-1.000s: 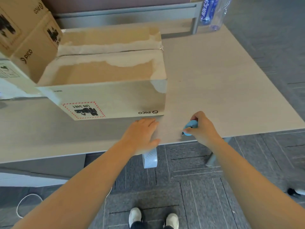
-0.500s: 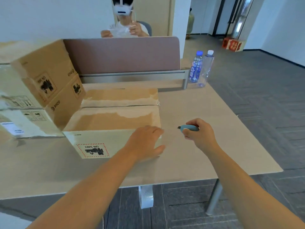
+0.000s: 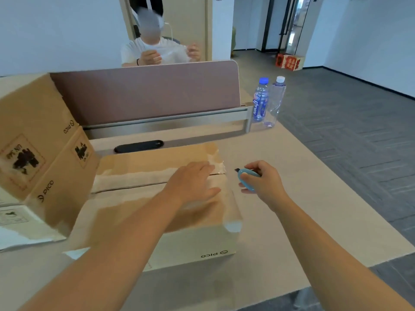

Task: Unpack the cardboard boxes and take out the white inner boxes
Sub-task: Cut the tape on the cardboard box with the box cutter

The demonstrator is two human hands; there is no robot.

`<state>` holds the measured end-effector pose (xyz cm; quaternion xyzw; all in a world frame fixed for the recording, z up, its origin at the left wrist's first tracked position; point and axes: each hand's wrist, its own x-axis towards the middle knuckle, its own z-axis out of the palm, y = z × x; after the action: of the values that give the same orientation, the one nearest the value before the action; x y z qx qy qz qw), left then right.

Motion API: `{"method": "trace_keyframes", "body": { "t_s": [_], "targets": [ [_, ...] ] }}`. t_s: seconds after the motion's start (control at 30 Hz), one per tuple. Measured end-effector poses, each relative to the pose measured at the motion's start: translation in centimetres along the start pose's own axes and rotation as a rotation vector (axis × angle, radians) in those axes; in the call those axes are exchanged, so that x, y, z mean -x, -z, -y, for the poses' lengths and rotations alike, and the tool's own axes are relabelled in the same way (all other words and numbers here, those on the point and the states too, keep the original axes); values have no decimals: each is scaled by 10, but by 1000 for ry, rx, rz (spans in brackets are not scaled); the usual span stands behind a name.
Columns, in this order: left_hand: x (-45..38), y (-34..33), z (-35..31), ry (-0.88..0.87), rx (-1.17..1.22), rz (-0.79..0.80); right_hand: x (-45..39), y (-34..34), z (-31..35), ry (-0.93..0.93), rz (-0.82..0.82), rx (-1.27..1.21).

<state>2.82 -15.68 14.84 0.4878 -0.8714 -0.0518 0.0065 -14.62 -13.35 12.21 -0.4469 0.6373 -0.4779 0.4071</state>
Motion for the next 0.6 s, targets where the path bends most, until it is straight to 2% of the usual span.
{"method": "trace_keyframes", "body": {
  "t_s": [0.17, 0.4, 0.6],
  "targets": [
    [-30, -15, 18, -46, 16, 56, -16, -21, -12, -79, -21, -81],
    [-48, -28, 27, -52, -23, 117, -34, -34, -16, -96, -50, -147],
    [-49, -32, 29, -55, -20, 91, -46, -34, -15, -72, -19, -163]
  ]
}}
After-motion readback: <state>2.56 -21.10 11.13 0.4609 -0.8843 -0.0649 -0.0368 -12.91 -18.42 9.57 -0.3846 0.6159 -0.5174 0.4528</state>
